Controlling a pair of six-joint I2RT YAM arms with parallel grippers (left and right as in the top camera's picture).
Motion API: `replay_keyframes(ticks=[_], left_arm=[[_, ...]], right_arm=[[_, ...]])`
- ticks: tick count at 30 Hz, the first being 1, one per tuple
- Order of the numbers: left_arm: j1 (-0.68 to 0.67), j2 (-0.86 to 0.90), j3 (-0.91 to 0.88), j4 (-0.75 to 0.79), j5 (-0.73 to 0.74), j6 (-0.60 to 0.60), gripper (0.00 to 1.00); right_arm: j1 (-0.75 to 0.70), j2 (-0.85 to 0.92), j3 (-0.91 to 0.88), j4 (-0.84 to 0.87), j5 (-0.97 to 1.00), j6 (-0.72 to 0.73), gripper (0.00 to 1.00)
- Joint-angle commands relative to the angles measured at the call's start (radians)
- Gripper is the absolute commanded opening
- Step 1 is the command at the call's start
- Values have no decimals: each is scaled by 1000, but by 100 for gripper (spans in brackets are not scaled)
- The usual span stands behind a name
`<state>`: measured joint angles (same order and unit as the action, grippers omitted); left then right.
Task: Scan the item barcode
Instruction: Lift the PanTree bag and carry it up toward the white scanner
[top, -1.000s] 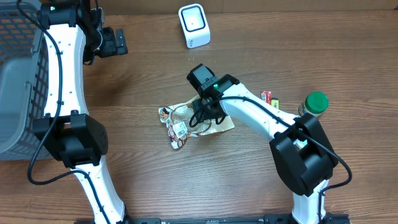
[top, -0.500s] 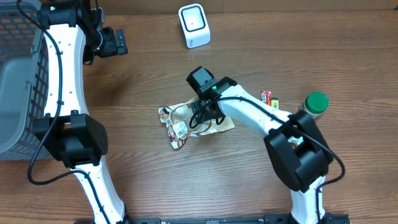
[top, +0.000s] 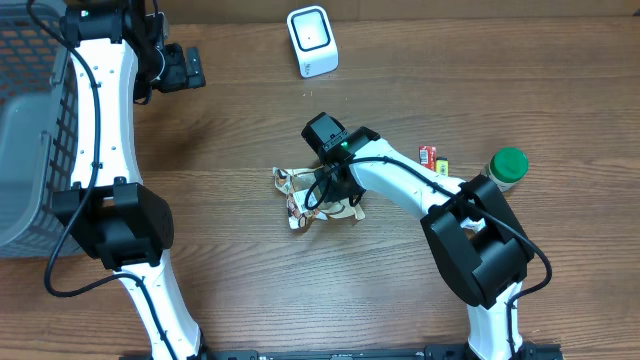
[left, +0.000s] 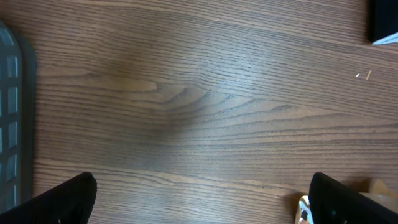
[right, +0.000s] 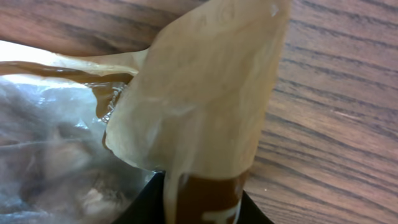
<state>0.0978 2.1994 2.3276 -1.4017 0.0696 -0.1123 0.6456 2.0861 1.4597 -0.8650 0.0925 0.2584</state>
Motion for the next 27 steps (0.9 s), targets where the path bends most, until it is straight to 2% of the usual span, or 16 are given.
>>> replay_keyframes(ticks=[1,2,4,17,22,27], left_arm=[[-6,-6,-3,0,-6,12,100],[-7,-6,-3,0,-6,12,100],[-7,-6,-3,0,-7,12,100],[-6,-6,-3,0,-6,12,100],[-7,-6,-3,0,-6,12,100],[-7,-6,-3,0,-7,12,100]], right_arm=[[-8,24,27,-31,8,-5,22],[-10,24,53,-48,8,-5,19],[-13,24,115,-92,8,-5,4],[-13,23,578,-387,7,-5,4],[-13,23,623,-386,7,-5,4],[-14,23,628,-311,57,-12,4]])
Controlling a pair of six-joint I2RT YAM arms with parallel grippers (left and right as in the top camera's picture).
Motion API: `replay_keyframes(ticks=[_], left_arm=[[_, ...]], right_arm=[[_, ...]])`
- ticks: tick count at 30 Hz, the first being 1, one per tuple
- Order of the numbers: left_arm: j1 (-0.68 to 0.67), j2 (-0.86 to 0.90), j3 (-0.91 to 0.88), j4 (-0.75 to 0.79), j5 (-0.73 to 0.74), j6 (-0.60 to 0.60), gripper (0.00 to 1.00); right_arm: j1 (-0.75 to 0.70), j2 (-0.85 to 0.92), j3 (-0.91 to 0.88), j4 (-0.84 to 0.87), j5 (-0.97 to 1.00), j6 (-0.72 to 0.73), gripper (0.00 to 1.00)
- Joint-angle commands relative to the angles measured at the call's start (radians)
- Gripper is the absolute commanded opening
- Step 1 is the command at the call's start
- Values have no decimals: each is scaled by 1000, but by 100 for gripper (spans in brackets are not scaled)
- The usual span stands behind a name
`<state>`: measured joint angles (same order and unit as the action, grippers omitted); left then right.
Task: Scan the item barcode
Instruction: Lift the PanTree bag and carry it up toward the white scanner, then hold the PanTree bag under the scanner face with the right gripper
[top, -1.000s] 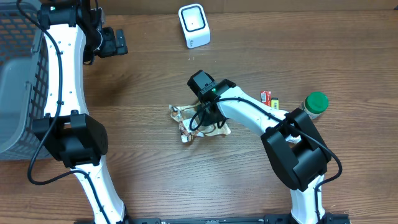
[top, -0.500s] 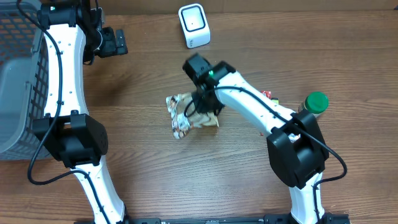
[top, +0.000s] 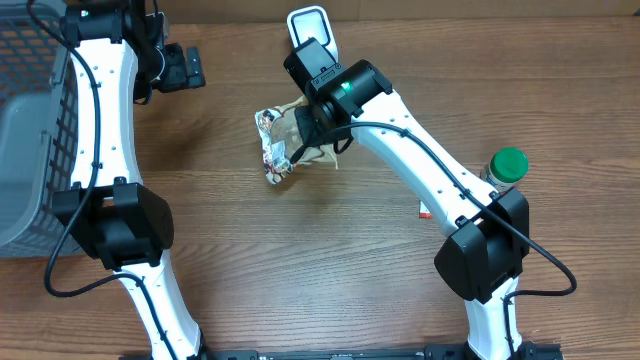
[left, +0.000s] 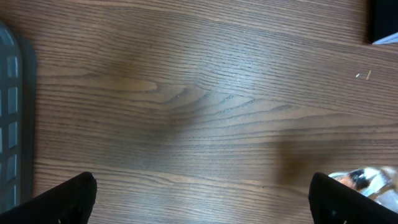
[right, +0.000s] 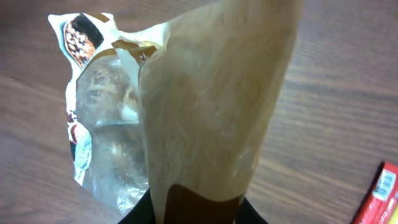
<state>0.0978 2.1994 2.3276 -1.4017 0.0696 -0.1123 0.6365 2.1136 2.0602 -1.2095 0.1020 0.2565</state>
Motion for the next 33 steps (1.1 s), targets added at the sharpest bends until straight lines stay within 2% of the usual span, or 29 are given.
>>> replay_keyframes(ticks=[1,6,10,21,28,33], left_arm=[[-6,-6,-3,0,-6,12,100],[-6,-6,-3,0,-7,12,100],[-7,-6,-3,0,-7,12,99],[-6,-6,-3,0,-7,12,100],[-7,-6,-3,0,-6,12,100],[-7,-6,-3,0,-7,12,100]], right_arm=[[-5,-5,34,51,66,-24,3],[-6,-5,82,216,299,-54,3],[-6,-3,84,428,508,-220,4],[-58,37,68,922,532,-603,4],[-96,218,68,1378,678,-902,4],[-97,323,68,1513,683,-1036,4]])
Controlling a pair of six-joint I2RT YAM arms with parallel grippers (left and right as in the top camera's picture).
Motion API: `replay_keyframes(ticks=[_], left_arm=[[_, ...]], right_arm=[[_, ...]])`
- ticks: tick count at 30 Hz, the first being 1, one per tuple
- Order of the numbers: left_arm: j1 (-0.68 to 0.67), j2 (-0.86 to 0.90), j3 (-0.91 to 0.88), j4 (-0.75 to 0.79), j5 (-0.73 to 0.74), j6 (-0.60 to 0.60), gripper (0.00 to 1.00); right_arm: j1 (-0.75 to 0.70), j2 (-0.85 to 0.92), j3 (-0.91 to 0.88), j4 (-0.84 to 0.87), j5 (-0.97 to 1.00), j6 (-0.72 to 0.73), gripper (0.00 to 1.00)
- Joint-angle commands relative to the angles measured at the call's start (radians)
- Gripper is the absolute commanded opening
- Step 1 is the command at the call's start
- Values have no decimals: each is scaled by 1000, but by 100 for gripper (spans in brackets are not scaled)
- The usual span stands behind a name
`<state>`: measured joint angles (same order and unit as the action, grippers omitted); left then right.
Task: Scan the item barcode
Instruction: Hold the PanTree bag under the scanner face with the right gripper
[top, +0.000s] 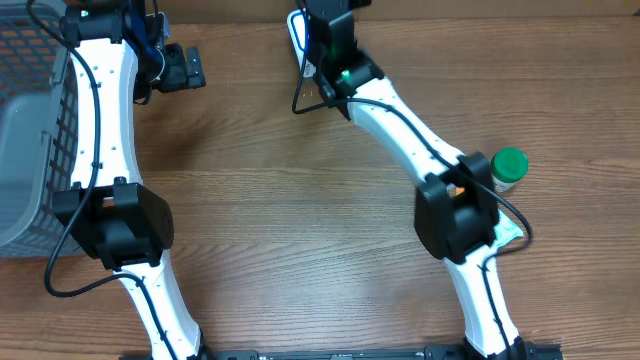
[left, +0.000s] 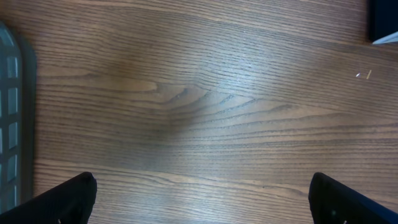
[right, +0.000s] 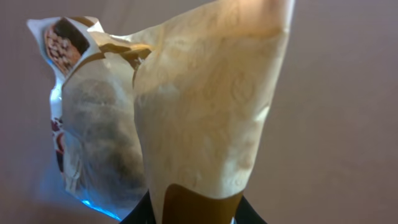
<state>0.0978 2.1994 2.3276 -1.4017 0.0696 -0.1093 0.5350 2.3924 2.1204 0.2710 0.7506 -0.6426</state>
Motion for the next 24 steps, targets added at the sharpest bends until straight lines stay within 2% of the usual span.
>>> replay_keyframes(ticks=[1,14,24], left_arm=[[-6,-6,-3,0,-6,9,100],[-7,-6,-3,0,-7,9,100],[-7,-6,-3,0,-6,9,100]], right_arm=[[4,59,8,39,35,-150,4],[21,122,7,1,35,-152,4],[66,122,7,-164,35,-151,4]])
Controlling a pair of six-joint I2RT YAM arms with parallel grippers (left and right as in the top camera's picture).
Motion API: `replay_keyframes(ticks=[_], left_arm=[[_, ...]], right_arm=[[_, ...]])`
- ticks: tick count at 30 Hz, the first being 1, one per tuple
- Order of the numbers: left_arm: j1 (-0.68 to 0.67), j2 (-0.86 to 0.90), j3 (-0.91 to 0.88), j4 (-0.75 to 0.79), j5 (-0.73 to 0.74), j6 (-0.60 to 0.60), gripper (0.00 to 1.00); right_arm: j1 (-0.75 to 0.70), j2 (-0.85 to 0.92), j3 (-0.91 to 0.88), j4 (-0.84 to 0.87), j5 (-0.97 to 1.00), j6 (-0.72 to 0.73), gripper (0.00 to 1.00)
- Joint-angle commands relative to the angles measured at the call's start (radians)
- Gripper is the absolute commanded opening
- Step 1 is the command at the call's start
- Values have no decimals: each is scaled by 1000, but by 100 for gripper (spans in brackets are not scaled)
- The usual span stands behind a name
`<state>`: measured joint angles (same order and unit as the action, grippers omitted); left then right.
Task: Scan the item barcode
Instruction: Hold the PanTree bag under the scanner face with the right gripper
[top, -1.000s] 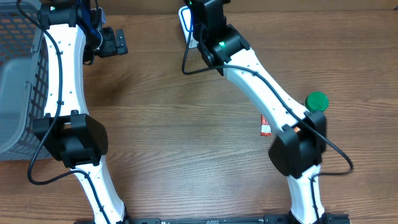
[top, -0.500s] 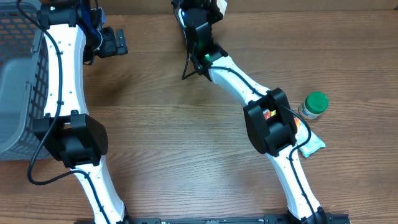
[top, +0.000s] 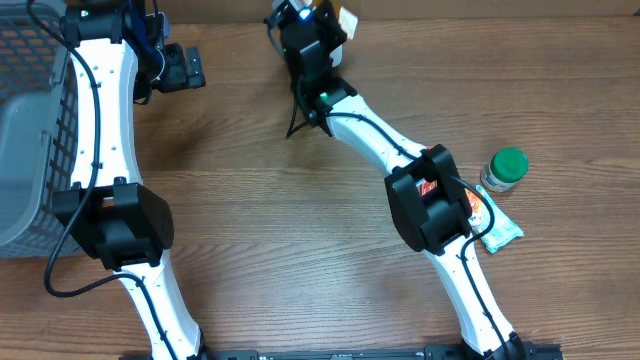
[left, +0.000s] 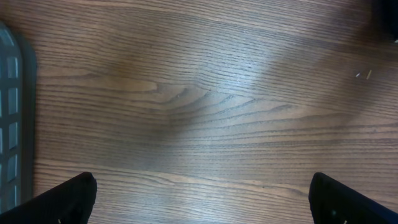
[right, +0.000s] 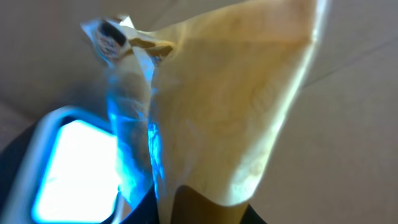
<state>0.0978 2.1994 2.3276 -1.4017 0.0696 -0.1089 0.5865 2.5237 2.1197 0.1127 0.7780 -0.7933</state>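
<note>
My right gripper (top: 303, 28) is raised at the table's far edge, shut on a tan snack bag (right: 236, 93). The bag's clear, printed part (right: 130, 124) hangs right in front of the white scanner's glowing window (right: 68, 162) and is lit blue. From overhead only a white corner of the scanner (top: 346, 18) shows past the gripper. At the far left my left gripper (top: 186, 68) stands open over bare wood, with nothing between its fingers (left: 65, 198).
A grey mesh basket (top: 30, 130) fills the left edge and shows as a strip (left: 9, 112) in the left wrist view. A green-lidded bottle (top: 506, 168) and a flat packet (top: 495, 228) lie at the right, beside the right arm.
My right gripper has moved a little farther back and left with the bag, which now sits against the scanner window, lit blue. The left arm has stayed where it was.
My right gripper was first shut on the bag low at the table's middle. Then it held the bag lifted, nearer the scanner. After that it was up beside the scanner, and now the bag faces the lit window. The left gripper stayed open throughout.
</note>
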Motion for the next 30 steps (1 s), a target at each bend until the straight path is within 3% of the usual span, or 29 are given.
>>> replay_keyframes(ticks=[1,17,23,30], left_arm=[[-7,-6,-3,0,-7,8,100],[-7,-6,-3,0,-7,8,100],[-6,-6,-3,0,-6,8,100],[-6,-6,-3,0,-6,8,100]], right_arm=[[19,-10,8,-18,7,-1,4],[77,-10,8,-49,20,2,4],[83,-10,8,-117,33,117,3],[83,-23,8,-167,45,116,3]])
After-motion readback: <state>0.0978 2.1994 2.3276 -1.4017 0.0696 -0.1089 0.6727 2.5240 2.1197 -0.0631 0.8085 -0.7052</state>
